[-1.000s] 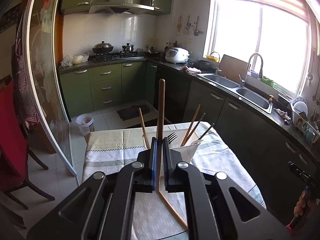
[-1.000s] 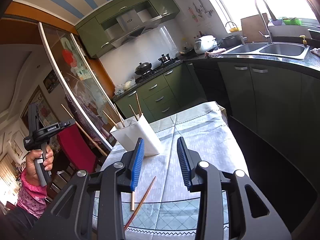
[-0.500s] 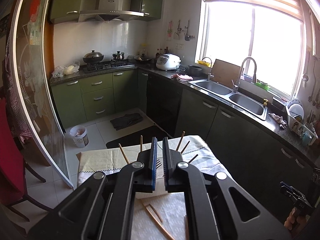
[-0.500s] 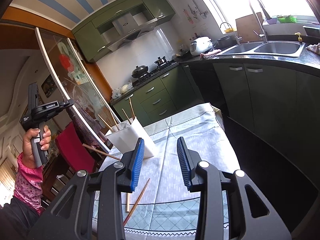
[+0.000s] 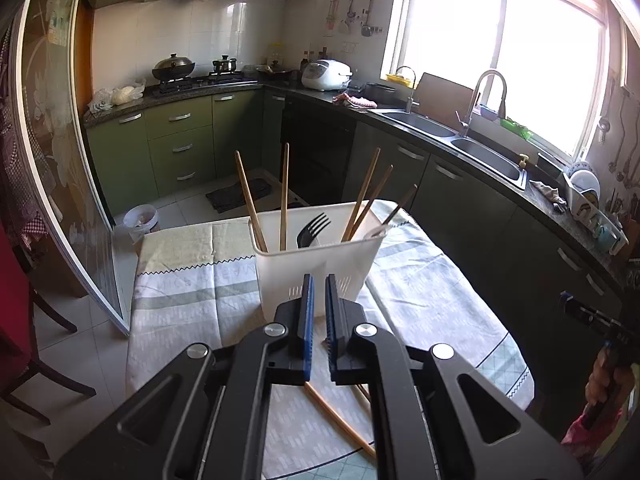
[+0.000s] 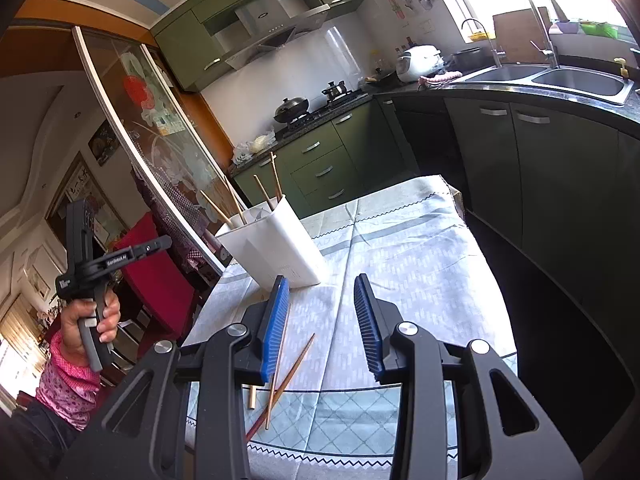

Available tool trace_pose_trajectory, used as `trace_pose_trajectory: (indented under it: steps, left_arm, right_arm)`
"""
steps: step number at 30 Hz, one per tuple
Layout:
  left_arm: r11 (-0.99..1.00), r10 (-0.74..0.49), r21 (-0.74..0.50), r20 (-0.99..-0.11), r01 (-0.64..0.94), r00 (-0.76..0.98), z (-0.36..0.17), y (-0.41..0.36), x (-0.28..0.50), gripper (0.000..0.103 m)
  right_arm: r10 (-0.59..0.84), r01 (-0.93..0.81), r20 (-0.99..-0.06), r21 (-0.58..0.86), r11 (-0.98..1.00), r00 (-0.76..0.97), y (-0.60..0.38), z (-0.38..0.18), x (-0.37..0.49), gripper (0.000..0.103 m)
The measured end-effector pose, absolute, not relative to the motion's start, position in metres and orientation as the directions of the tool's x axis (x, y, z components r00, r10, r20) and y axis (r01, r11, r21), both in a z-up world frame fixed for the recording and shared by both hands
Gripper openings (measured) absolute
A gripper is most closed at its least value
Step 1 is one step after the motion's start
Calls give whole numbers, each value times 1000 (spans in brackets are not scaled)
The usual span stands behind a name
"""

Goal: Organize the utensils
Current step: 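Lower the chopstick into the white holder and open the left gripper, then move the right gripper down to the loose wooden chopsticks beside the holder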

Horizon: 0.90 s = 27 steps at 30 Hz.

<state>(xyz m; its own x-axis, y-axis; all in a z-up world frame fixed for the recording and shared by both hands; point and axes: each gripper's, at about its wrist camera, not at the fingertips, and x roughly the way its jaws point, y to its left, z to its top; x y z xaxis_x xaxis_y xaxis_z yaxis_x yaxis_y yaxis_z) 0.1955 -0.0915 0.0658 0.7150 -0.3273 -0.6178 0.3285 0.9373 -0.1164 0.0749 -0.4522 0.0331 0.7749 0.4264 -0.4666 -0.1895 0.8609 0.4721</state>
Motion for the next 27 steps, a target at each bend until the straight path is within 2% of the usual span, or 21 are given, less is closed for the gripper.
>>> trace_pose_trajectory:
  steps: [6,12,20,27]
  left_arm:
    - [903,-390,-104,-605,417,694,23,-107,161,5]
    - [869,-439,-137,-658,476,612,-19,-136,148,6]
    - [847,-464,-146,-673,511,576,-25,-145,150,5]
    - [719,-518,-1,-667,695,535,-24,-165,137,6]
  right_arm:
    - [444,-209,-484,464,861,754,-441,31,80,36]
    - [460,-234,-500,449,862,733,-428,27,83,38]
    - [512,-284,-567,445,849,645,-403,2,100,38]
    - [514,-279,-583,447,850,629,-397,-9,107,38]
